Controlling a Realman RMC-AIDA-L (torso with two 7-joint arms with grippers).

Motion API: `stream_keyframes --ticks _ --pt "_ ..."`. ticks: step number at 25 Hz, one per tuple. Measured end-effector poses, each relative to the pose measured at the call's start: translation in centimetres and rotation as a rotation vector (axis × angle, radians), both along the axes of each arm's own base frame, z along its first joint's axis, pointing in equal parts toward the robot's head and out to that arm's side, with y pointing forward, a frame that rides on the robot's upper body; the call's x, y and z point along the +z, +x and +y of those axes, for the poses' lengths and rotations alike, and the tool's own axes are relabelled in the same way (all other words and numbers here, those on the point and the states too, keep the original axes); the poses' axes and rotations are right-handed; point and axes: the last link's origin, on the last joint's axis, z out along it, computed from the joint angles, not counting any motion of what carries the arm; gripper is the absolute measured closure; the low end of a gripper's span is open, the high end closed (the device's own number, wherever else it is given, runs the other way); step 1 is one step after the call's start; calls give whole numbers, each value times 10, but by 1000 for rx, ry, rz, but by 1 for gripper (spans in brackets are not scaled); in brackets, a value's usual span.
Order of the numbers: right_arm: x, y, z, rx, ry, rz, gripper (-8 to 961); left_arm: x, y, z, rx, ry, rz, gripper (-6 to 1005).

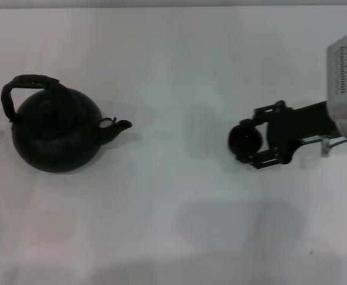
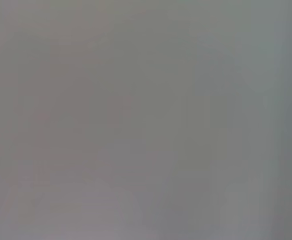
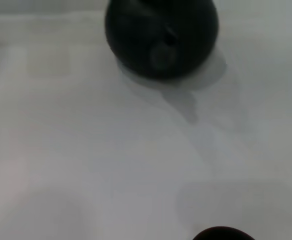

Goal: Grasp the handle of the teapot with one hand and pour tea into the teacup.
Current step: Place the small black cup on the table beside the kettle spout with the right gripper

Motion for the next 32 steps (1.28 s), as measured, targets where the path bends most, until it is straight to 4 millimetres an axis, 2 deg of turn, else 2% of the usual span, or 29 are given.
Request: stream_keyframes --ticks 7,12,21,32 --pt "-27 -25 3 65 -33 -1 225 0 1 1 -4 1 0 209" --pt "-41 -31 4 98 -18 -14 223 0 0 -1 -2 -1 0 208" --pt "-49 -28 1 99 -15 -24 219 -2 1 -3 -5 -11 1 209" --pt "-50 -24 1 88 -5 -17 215 -2 2 0 -12 -12 1 210"
